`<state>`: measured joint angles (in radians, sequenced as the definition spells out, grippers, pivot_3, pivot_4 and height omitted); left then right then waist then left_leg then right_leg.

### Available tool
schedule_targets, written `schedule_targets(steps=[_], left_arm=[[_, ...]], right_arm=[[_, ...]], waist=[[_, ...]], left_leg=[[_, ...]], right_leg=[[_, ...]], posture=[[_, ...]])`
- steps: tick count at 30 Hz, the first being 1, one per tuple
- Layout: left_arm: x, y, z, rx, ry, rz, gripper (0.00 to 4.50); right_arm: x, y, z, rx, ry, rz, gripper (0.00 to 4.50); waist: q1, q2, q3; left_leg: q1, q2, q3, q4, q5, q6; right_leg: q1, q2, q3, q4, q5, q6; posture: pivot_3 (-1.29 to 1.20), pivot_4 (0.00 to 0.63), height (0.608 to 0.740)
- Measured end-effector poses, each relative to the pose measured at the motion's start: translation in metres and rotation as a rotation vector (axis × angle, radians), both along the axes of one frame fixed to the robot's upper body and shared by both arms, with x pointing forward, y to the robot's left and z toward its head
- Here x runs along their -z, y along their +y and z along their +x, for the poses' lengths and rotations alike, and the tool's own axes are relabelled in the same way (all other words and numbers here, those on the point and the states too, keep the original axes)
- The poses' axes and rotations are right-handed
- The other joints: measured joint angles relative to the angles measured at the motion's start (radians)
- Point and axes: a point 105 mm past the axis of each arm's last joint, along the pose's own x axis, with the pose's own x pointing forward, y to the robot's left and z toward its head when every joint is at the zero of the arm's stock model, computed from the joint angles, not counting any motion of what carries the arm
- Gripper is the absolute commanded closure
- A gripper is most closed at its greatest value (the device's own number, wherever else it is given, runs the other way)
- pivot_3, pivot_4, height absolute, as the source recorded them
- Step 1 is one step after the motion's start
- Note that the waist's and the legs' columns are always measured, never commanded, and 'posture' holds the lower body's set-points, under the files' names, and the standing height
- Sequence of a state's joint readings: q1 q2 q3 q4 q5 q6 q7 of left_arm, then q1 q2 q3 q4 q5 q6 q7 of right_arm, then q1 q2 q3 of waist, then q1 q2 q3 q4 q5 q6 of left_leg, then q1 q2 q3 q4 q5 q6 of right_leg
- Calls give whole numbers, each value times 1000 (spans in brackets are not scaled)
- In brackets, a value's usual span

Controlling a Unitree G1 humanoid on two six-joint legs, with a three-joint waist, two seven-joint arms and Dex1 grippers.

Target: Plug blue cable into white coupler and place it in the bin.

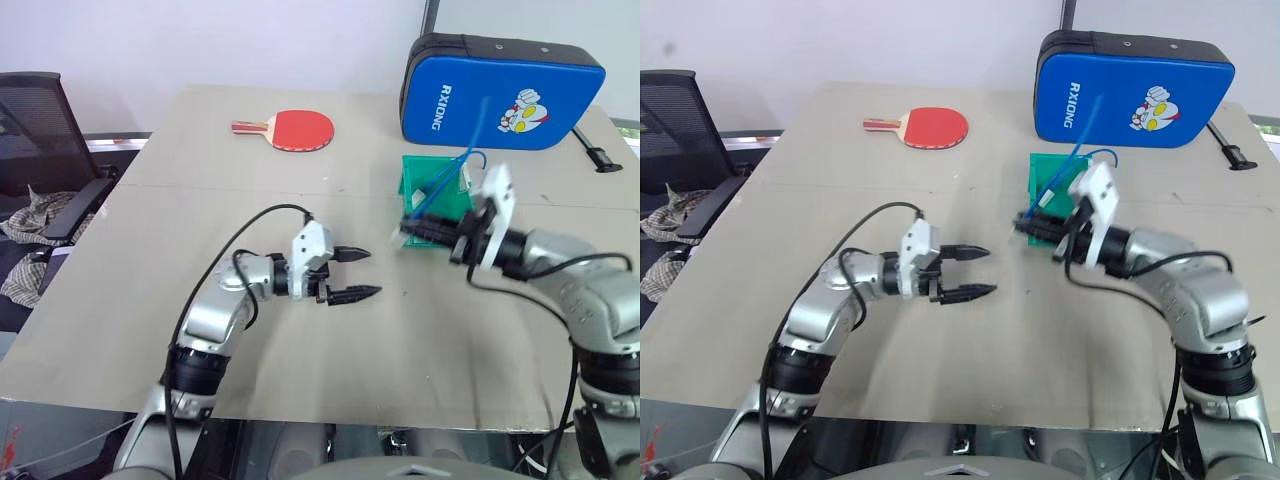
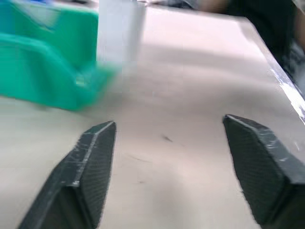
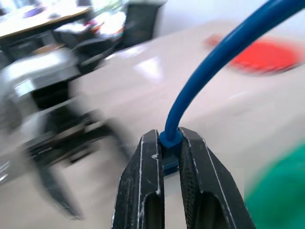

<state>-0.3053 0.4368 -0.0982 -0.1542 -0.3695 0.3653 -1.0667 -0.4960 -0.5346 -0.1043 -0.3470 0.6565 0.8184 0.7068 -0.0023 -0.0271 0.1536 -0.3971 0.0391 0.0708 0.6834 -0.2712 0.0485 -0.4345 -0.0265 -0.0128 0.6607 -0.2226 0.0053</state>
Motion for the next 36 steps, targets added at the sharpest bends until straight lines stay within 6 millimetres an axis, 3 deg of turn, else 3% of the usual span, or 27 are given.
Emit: schedule_targets(steps=[3, 6, 7, 11, 15, 18, 21, 26, 28, 30, 34, 36], left_arm=[[-12, 5, -8, -107, -10, -104, 892], [-24, 8, -14, -158, -29, -140, 892], [-27, 9, -14, -177, -34, -145, 778], [-33, 9, -16, -201, -44, -161, 778], [-36, 10, -21, -215, -52, -162, 778], [-37, 10, -22, -227, -48, -163, 778], [-31, 17, -26, -253, -30, -147, 778], [-25, 32, -30, -278, -12, -104, 778], [-20, 47, -32, -313, 5, -72, 778], [-11, 78, -40, -371, 49, -3, 778], [-9, 87, -46, -359, 62, 25, 778], [1, 97, -51, -364, 105, 63, 778]], right_arm=[[-16, -24, 28, 135, -23, -14, 4500], [-14, -50, 56, 252, 14, -63, 4500], [-9, -54, 64, 265, 44, -77, 3641], [18, -60, 85, 275, 172, -125, 1904], [25, -72, 91, 305, 198, -146, 173], [13, -89, 77, 300, 134, -170, 173], [9, -105, 43, 264, 49, -175, 173], [24, -124, -18, 248, 31, -210, 58], [33, -136, -42, 283, 36, -271, 58], [49, -155, -75, 367, 18, -390, 58], [62, -160, -96, 364, 37, -465, 58], [74, -160, -115, 329, 77, -506, 58]], waist=[[-3, 0, 0], [-2, 0, 0], [-3, 0, 0], [-8, 0, 0], [-7, 1, 1], [6, 2, 1], [19, 2, 1], [17, 2, 2], [16, 3, 2], [11, 3, 2], [8, 4, 2], [12, 4, 2]], left_leg=[[0, -1, 1, 0, 0, 0], [0, -2, 1, 0, 0, 0], [0, -2, 1, 0, 0, 0], [0, -2, 1, -1, 0, 0], [-1, -1, 1, -2, 0, 0], [-3, -2, 0, -3, 0, 0], [-3, -2, 0, -5, -1, 1], [-1, -2, 0, -6, -1, 1], [0, -2, 1, -6, -1, 0], [2, 0, 1, -6, -1, 0], [7, -1, 5, -6, 0, 0], [10, -1, 4, -6, 0, 0]], right_leg=[[0, -2, 0, 0, 0, 0], [0, -2, 0, 0, 0, 0], [0, -1, 0, 0, 0, 0], [0, 0, 1, 0, 0, 0], [0, -1, 0, -1, 0, 0], [-1, -2, -1, -3, 0, 0], [0, -3, -1, -4, -1, 2], [1, -3, -1, -4, -2, 3], [1, -3, -1, -3, -2, 3], [2, -2, -1, -4, -5, 6], [3, -5, 0, -3, -6, 3], [6, -6, -1, -3, -6, 3]], posture=[[0, 150, 729], [0, 150, 729], [0, 150, 729], [0, 150, 729], [0, 150, 729], [0, 150, 729], [0, 150, 729], [0, 150, 729], [0, 150, 729], [0, 150, 729], [0, 150, 729], [0, 150, 729]])
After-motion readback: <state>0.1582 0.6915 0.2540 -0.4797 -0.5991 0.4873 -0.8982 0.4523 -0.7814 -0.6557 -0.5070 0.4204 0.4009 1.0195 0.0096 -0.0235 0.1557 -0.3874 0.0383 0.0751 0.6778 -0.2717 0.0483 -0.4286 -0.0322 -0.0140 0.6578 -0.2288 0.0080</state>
